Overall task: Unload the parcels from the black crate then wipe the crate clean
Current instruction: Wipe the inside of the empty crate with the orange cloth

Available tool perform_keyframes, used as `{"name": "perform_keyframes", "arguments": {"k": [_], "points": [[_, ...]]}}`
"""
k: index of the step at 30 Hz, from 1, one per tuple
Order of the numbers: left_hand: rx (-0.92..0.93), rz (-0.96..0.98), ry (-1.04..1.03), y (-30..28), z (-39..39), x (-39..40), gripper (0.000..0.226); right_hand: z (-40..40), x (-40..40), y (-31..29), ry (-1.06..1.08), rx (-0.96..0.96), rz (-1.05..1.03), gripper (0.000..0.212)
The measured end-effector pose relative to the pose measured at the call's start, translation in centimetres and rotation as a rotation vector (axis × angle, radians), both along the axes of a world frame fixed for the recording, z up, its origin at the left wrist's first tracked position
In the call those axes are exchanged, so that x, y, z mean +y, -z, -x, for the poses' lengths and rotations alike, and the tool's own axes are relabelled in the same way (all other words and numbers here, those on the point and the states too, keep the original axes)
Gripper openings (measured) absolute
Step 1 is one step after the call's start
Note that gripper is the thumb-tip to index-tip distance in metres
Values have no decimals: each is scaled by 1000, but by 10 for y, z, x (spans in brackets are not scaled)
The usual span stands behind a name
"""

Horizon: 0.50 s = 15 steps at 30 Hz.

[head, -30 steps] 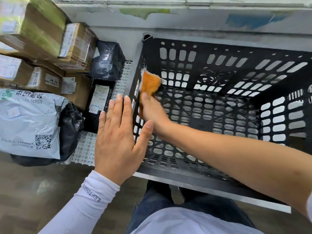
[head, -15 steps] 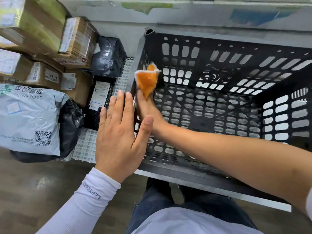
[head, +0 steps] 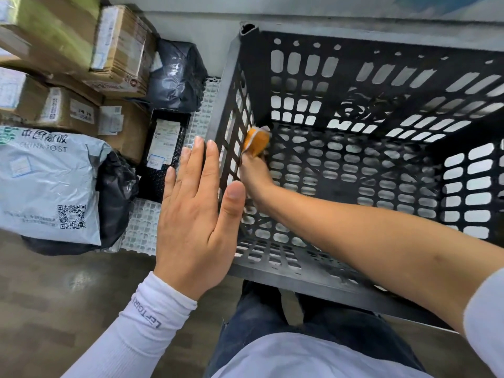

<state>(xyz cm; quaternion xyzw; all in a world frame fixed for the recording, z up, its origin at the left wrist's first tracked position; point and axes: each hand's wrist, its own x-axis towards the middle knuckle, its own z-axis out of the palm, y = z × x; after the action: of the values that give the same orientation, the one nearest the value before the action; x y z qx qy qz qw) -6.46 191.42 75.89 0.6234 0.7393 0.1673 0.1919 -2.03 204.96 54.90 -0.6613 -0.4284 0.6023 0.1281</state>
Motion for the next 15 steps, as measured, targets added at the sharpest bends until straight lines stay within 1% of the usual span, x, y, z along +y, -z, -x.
{"name": "perform_keyframes", "arguments": {"k": [1, 2, 3, 4, 6, 8, 11, 15], "points": [[-7, -5, -1, 0, 0, 0, 92, -1, -8, -14, 73, 22, 38, 68], [-14, -10, 0, 1, 0, 0, 92, -4, -16, -35, 124, 75, 106, 73], [-25, -17, -1, 1, 1, 0, 92, -8, -24, -65, 124, 132, 140, 70], [-43, -23, -4, 1, 1, -1, 91, -11, -30, -81, 102, 184, 139, 62], [-85, -33, -11, 1, 1, -2, 89, -17, -35, -93, 139, 260, 127, 46], [-112, -39, -17, 1, 0, -2, 89, -19, -37, -102, 170, 288, 130, 39], [-111, -38, -24, 1, 0, -2, 89, -24, -41, -110, 121, 297, 87, 45], [-85, -29, -25, -1, -1, -2, 89, -39, -50, -129, 124, 416, 41, 47]]}}
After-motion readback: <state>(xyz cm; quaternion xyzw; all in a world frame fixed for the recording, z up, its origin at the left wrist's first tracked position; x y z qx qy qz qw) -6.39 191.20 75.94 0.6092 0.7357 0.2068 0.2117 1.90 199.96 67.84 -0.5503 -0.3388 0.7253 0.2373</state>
